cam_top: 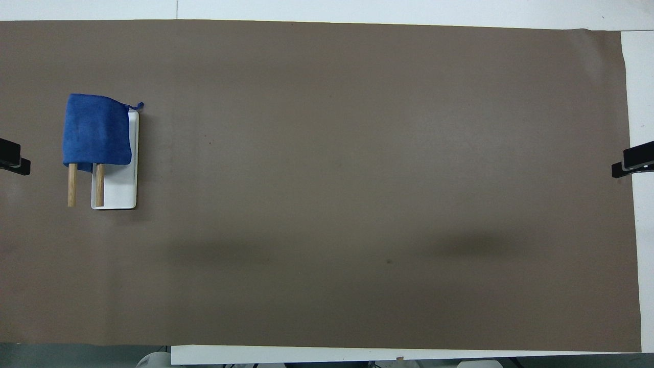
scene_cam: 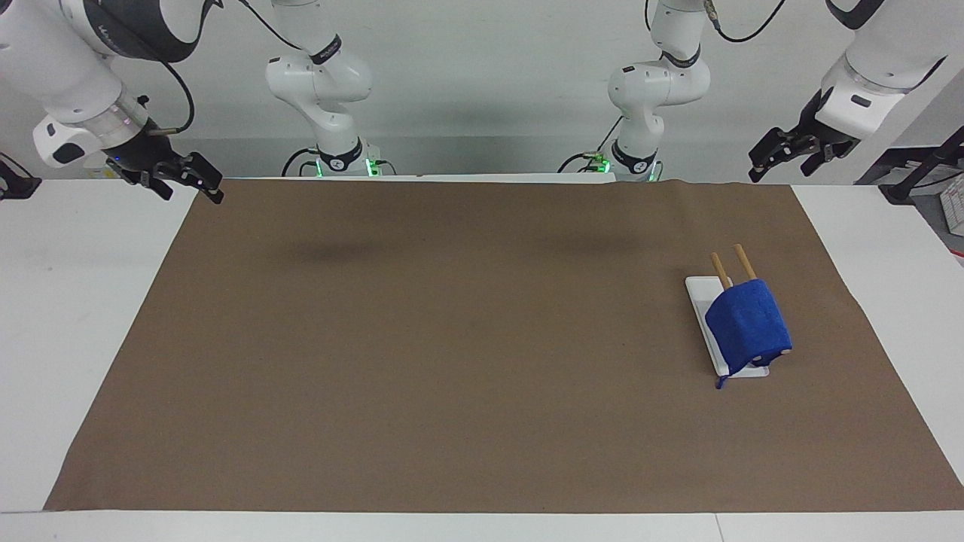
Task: Right arm passes towel to left arm to hang
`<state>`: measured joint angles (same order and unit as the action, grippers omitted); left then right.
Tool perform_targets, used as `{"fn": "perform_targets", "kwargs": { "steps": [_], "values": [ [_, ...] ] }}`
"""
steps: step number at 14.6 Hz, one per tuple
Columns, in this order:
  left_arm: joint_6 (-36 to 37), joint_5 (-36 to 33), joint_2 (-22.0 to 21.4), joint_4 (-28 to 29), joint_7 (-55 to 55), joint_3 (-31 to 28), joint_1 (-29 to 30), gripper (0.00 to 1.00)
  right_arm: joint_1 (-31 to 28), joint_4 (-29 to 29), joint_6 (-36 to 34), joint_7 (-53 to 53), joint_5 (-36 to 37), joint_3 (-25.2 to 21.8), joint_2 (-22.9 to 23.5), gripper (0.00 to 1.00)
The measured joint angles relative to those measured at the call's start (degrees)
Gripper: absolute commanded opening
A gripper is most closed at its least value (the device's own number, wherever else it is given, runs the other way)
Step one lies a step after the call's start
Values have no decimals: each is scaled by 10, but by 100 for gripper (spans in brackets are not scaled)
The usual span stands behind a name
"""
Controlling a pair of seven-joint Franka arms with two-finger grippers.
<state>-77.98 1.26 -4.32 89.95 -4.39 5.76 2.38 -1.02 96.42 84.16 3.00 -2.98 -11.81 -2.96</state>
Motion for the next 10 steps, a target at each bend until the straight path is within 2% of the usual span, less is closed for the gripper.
{"fn": "perform_targets", "kwargs": {
  "steps": [4, 10],
  "values": [
    [-4, 18, 5, -1, 4, -28, -31, 100, 0, 0, 0, 0, 0, 0, 0, 100],
    [-4, 18, 21, -19, 5, -25, -40, 100, 0, 0, 0, 0, 0, 0, 0, 100]
  ]
}}
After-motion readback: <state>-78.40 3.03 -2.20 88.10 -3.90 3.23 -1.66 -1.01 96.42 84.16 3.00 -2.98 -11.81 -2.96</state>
